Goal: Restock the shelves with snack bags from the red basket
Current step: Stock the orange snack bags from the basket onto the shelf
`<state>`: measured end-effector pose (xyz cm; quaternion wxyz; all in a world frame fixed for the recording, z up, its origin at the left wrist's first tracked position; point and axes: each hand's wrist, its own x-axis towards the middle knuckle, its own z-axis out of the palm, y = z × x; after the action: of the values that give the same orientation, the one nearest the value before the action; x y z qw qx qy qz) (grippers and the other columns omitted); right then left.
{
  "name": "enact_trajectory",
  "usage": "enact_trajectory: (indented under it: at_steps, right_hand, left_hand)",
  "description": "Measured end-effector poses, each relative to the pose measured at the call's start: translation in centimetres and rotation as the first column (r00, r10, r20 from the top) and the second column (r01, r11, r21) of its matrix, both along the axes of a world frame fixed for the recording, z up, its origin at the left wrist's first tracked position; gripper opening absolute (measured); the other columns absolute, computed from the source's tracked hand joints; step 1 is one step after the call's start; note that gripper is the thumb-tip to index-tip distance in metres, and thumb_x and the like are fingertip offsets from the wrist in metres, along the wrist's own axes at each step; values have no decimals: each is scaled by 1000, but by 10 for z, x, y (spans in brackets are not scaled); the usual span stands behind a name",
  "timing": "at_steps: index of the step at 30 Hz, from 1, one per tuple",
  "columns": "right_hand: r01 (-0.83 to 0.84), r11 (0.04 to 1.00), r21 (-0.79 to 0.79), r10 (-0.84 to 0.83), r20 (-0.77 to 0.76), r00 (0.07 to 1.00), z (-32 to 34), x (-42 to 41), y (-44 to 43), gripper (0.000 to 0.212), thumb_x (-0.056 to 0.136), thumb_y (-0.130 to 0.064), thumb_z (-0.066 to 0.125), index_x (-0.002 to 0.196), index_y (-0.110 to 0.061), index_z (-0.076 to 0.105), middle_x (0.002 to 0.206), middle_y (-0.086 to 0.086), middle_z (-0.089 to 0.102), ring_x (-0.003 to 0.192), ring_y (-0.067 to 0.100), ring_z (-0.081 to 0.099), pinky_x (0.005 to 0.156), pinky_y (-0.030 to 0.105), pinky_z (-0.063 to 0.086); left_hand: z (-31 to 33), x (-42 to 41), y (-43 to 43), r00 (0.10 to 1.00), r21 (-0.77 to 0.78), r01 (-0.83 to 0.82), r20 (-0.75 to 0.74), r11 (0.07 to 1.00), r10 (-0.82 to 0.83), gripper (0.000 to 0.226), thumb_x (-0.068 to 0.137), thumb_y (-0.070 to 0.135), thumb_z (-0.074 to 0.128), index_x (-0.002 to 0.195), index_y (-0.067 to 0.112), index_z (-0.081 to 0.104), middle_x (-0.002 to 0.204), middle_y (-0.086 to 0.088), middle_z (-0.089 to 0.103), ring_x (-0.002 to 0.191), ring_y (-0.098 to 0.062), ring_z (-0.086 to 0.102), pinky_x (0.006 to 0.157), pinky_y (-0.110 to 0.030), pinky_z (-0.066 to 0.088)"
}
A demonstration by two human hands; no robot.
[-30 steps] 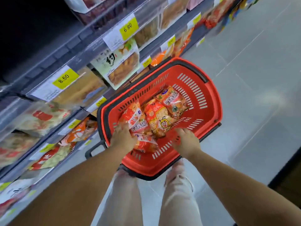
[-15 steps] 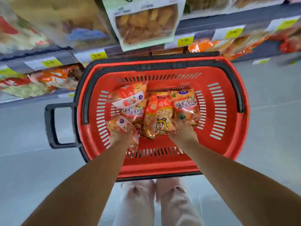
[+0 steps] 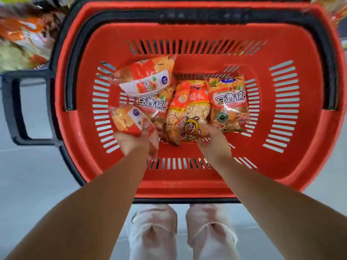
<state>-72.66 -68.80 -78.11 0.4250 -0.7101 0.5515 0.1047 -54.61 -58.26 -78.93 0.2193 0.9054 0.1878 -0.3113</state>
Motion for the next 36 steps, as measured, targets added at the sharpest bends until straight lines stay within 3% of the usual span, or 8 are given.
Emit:
enact_trajectory:
  at_steps: [3,9,16,23,25,30,34,36]
  right_hand:
    - [129,992,-6,-129,18,991,2,-3,-2,44,88,-22,61,131,-17,52,128,3,57,119,21,52,95,33,44]
    - [374,926,48,-374,-7,927,-3,-6,-25,39,94,-26,53,131,-17,50,130,1,55,117,20,51,81,21,33]
    - [288,957,29,-286,-63,956,-24,-32,-49,39,94,-28,51,132,-20,51,130,4,56,114,25,54,89,34,46]
    - [156,979,-131,-179,-182,967,-49,-36,-86,47,85,-33,61,129,-25,44,137,9,46,127,31,40,101,48,39]
    - [147,978,-147,-181,-247,952,-63,-34,-101,52,83,-43,64,126,-24,43,134,11,46,125,32,41,101,45,38]
    - [131,985,-111,-163,-360,919,-93,-20,-124,112,67,-67,68,148,-20,6,146,20,29,134,38,29,109,49,28]
    - [93,985,-144,-140,-366,920,-96,-19,-130,104,68,-58,72,143,-17,14,130,19,47,120,38,46,97,48,42]
    - [112,982,-153,-158,-334,929,-83,-20,-131,91,68,-52,73,136,-18,25,122,15,54,113,36,52,92,46,45]
  left_hand:
    - [17,-19,-11,963,-23,237,136,971,-232,87,61,40,85,126,12,34,124,-13,49,114,-33,50,93,-37,44]
    - [18,-58,-45,786,-248,579,-86,777,-613,76,71,57,71,135,30,42,139,-3,38,130,-24,38,106,-43,35]
    - [1,-56,-66,958,-170,257,-82,951,-273,89,73,53,73,140,13,30,138,-13,34,127,-32,37,96,-38,35]
    - [-24,-43,-130,946,71,111,-313,991,-84,135,51,81,67,151,16,4,146,-15,31,131,-40,35,103,-55,33]
    - [-36,-43,-138,941,109,129,-328,986,-87,134,53,78,69,151,15,4,144,-16,35,127,-42,40,99,-54,37]
    - [-60,-51,-126,958,91,131,-266,987,-102,124,58,71,73,147,12,10,140,-16,36,125,-37,41,100,-50,38]
    - [-66,-54,-124,962,90,149,-243,985,-123,120,59,70,73,145,13,11,137,-16,36,123,-37,41,99,-50,39]
    - [-60,-49,-123,960,75,151,-248,986,-128,110,61,68,73,139,14,18,133,-16,40,116,-36,47,86,-46,43]
